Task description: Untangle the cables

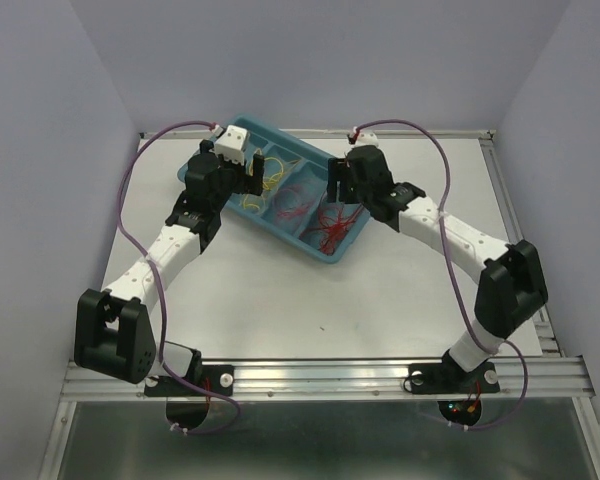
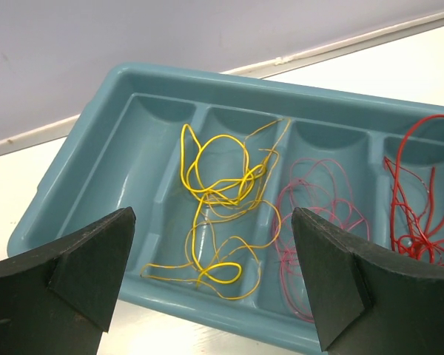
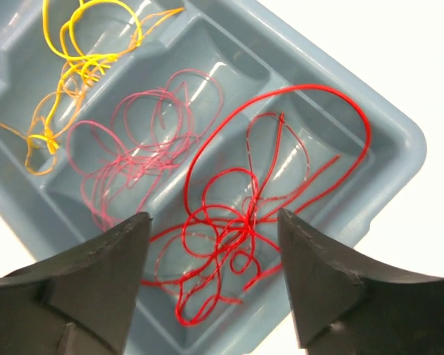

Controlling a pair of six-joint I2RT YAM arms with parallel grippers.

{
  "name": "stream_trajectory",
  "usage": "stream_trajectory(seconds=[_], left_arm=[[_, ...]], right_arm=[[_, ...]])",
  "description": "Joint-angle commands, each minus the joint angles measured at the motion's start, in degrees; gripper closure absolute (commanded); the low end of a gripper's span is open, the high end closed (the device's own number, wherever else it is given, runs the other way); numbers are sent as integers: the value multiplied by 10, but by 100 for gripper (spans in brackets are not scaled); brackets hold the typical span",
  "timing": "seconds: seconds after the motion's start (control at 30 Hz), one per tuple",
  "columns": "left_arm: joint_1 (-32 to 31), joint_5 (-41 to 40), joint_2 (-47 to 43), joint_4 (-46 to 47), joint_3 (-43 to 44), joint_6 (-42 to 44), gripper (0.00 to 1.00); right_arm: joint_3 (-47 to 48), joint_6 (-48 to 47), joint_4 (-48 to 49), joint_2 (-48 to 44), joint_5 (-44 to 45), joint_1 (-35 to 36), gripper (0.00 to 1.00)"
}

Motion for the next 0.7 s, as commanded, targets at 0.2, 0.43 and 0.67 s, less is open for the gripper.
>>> stream_trajectory(seconds=[0.2,0.43,0.67], left_arm=[[0,-3,-140,33,-96,38,1],[6,-120,-316,36,-234,3,1],[9,-122,-464,-24,-307,-9,1]], right_arm=[[-214,13,121,-220,-49,4,2],[-410,18,229,-471,-29,5,2],[-504,16,262,-551,48,4,0]])
